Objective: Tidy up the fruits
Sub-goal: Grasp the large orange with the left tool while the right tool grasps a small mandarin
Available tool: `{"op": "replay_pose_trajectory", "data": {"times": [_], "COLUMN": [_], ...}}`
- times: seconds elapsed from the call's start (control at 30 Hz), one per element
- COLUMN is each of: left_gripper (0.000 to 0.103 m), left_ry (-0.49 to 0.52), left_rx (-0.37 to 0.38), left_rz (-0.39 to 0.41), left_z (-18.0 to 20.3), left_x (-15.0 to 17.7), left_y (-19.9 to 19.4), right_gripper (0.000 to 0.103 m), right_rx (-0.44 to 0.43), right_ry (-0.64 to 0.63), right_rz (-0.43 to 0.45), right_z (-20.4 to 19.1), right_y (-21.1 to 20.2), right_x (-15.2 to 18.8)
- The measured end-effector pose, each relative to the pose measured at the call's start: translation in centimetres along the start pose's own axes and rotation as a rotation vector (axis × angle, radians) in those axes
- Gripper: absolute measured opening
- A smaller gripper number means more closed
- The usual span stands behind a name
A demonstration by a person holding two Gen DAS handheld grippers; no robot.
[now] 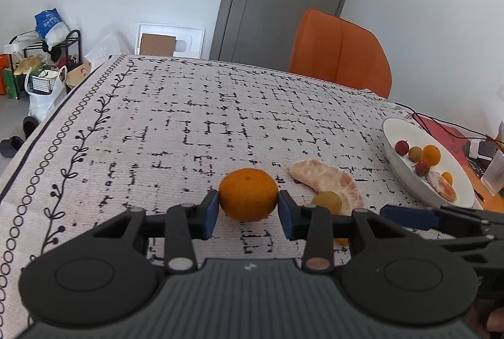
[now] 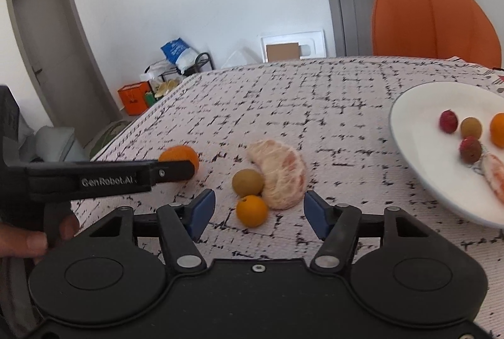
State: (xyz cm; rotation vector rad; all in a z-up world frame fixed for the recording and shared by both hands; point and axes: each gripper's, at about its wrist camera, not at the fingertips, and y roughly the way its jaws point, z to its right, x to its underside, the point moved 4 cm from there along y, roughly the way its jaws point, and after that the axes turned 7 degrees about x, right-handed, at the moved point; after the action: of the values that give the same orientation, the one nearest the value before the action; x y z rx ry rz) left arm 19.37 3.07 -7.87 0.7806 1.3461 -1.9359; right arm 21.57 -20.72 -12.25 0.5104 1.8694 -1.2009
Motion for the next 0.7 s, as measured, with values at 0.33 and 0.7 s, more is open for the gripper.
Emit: {"op": "replay_pose_trajectory", "data": {"times": [0.33, 0.7], "left_gripper": [0.039, 0.039], "left_ry": [0.01, 0.06], "left_rx": [0.02, 0.065], "left_rz": [0.012, 0.014], "left_z": [0.6, 3.9], "left_x": [0.0, -0.5], "left_y": [-0.7, -0.3], "right_gripper": [0.021, 0.021], "right_rx": [0.014, 0.052], "right_ry": [-0.008, 0.034], "right_rz": [-0.042, 0.03], "right_z": [0.0, 2.7], "right_y": [0.7, -1.8], "right_x": [0.7, -0.1]}}
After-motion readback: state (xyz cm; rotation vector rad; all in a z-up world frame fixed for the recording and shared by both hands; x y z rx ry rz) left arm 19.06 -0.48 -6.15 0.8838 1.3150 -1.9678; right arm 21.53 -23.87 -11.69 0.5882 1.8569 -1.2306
